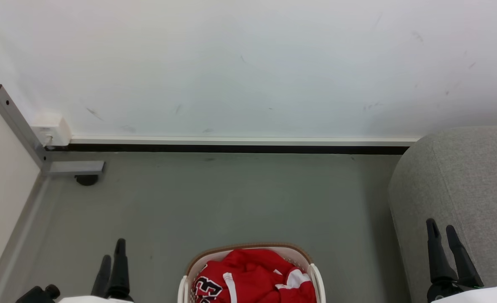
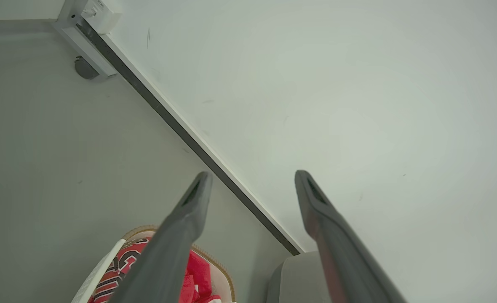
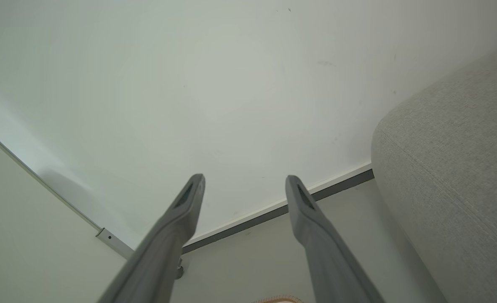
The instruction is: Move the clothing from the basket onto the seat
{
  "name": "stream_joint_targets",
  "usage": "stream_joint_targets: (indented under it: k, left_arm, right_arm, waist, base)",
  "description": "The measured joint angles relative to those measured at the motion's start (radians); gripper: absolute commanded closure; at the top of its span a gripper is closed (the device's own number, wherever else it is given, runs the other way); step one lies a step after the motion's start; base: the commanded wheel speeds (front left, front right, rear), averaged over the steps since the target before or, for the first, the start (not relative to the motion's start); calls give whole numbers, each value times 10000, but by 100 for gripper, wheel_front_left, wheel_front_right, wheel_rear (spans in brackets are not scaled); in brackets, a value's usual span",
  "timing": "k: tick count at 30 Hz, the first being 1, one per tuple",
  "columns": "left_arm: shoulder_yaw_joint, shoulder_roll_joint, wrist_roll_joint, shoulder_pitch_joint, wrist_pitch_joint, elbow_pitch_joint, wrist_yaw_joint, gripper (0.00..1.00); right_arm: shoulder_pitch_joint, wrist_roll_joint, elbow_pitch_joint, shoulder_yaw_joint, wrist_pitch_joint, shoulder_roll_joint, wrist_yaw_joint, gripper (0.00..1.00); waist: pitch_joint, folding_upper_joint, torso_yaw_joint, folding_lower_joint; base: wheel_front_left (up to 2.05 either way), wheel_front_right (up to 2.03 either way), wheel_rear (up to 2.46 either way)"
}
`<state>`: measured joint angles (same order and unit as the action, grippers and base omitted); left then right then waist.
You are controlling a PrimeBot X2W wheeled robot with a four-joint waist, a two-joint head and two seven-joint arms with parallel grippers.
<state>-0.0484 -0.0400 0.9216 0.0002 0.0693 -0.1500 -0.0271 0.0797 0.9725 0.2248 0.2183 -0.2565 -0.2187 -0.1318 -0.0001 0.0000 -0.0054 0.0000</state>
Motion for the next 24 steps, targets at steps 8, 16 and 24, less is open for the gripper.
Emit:
stream_joint_targets:
  k: [8,16,24]
  left_arm:
    - [90,-4,-1026,68,211,-4,-4,0]
    - [123,-12,-1908,124,470,4,-33,0]
    - [182,-19,-2844,225,708,-25,-75,0]
  right_arm:
    - [-9,-1430,111,-293,0,236,0,0]
    - [-11,-2731,251,-552,0,420,0,0]
    - [-11,-3894,336,-725,-2,625,0,0]
  waist:
    - [16,0,-26,0]
    - [20,0,-49,0]
    - [21,0,-75,0]
  base:
    - [0,0,0]
    - [0,0,0]
    - [0,0,0]
